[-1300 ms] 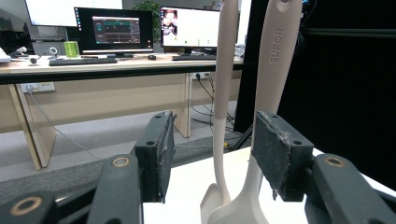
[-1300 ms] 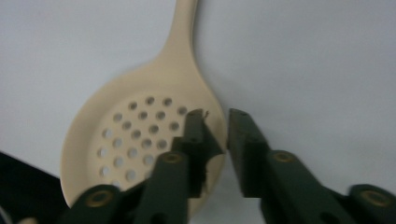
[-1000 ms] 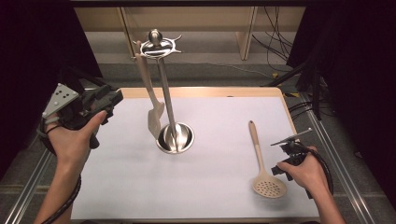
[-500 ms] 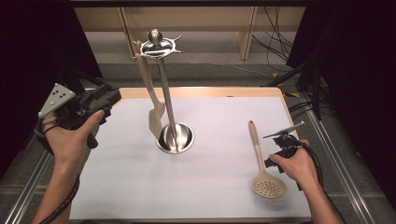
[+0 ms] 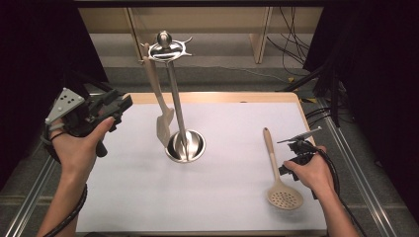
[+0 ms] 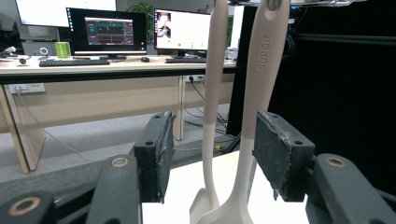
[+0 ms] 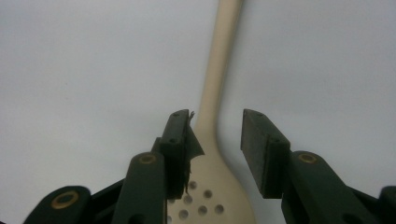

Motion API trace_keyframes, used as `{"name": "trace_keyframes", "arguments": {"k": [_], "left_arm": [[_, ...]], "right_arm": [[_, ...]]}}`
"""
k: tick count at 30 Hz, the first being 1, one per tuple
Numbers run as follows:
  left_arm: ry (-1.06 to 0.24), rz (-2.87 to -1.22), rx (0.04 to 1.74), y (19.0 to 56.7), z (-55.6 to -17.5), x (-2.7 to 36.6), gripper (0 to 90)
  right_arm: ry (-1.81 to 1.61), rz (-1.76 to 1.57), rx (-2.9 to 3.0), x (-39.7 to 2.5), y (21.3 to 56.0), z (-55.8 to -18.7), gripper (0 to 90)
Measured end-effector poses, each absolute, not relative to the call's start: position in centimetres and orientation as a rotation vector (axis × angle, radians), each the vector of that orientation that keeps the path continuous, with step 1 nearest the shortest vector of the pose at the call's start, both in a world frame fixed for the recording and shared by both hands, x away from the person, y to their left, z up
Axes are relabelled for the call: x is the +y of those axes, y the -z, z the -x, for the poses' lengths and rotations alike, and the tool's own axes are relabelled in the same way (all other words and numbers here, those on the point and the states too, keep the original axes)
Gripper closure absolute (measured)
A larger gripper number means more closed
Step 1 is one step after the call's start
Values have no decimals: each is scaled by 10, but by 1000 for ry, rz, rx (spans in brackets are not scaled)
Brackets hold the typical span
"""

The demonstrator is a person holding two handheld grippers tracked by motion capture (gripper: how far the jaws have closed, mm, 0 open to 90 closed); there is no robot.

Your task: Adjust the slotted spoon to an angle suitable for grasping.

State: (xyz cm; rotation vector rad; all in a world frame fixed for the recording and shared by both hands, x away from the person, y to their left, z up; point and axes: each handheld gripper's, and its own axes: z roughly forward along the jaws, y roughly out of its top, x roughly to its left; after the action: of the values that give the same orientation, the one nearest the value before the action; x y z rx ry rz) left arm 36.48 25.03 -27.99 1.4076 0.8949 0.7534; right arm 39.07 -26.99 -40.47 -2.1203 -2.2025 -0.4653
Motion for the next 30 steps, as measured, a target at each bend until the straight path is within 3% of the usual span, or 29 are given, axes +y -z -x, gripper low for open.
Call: {"name": "trace_keyframes", "arguments": {"k": [2,30], "left_arm": [[-758,-1400,896,279,-364,250,469],[-745,-1422,897,282,-363,244,465]], "right_arm": [[489,1994,-2402,-275,409,-398,631],[313,1974,-2437,-256,443,-421,693]]}}
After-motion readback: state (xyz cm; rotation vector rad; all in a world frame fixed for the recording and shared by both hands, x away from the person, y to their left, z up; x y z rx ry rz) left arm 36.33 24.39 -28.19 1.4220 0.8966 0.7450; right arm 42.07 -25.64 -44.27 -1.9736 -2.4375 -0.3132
